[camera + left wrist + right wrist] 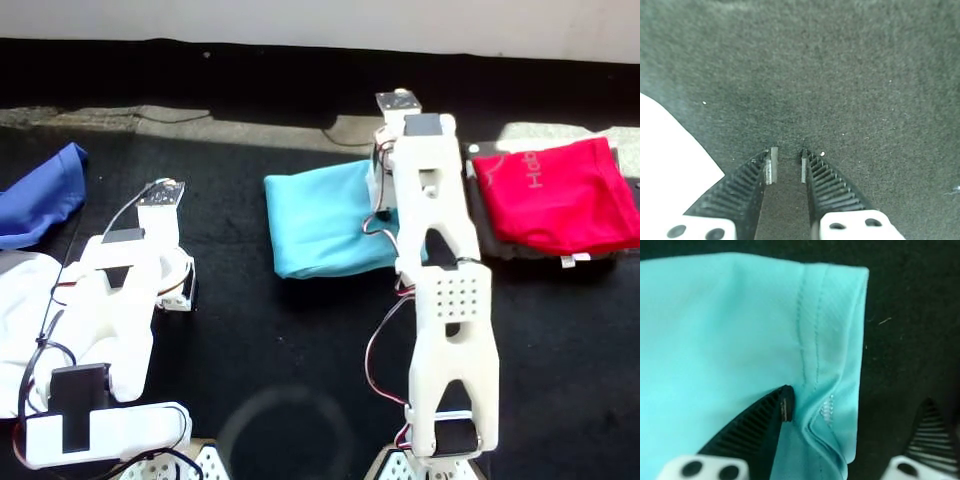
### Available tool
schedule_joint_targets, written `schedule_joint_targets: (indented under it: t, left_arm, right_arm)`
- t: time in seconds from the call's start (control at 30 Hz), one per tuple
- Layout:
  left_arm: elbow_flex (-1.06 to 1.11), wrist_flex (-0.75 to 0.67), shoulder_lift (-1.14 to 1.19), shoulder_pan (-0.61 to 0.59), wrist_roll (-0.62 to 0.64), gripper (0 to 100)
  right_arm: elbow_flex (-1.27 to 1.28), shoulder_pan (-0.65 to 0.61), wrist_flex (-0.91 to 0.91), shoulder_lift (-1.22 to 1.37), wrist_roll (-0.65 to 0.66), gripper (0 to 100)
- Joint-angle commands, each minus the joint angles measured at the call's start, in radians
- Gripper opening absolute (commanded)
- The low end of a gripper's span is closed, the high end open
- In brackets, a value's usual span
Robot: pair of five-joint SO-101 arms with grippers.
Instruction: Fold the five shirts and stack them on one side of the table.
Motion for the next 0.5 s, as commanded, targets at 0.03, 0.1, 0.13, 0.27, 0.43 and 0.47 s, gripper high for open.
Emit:
schedule_joint_targets:
  t: [0.03, 0.1, 0.13, 0.27, 0.43, 0.47]
  left_arm:
    - [0.005, -0.031, 0.001, -0.007, -0.008, 10]
    - [0.005, -0.031, 0.001, -0.007, -0.008, 10]
    - [0.005, -0.031, 0.001, -0.007, -0.008, 10]
    - [0.005, -0.031, 0.001, -0.007, -0.008, 10]
    - [0.005, -0.031, 0.001, -0.007, -0.008, 10]
    - [0.005, -0.031, 0.001, -0.007, -0.008, 10]
  right_arm:
    - [-0.17, 0.001, 0.079, 0.036, -0.009, 36.8]
    - [-0.274, 0.005, 0.131, 0.035, -0.009, 36.8]
    - [-0.328, 0.013, 0.136, 0.033, -0.009, 36.8]
    - [-0.455, 0.051, 0.134, -0.024, -0.009, 36.8]
    - [-0.346, 0.042, 0.134, -0.171, -0.011, 36.8]
    - [-0.297, 0.024, 0.134, -0.202, -0.017, 36.8]
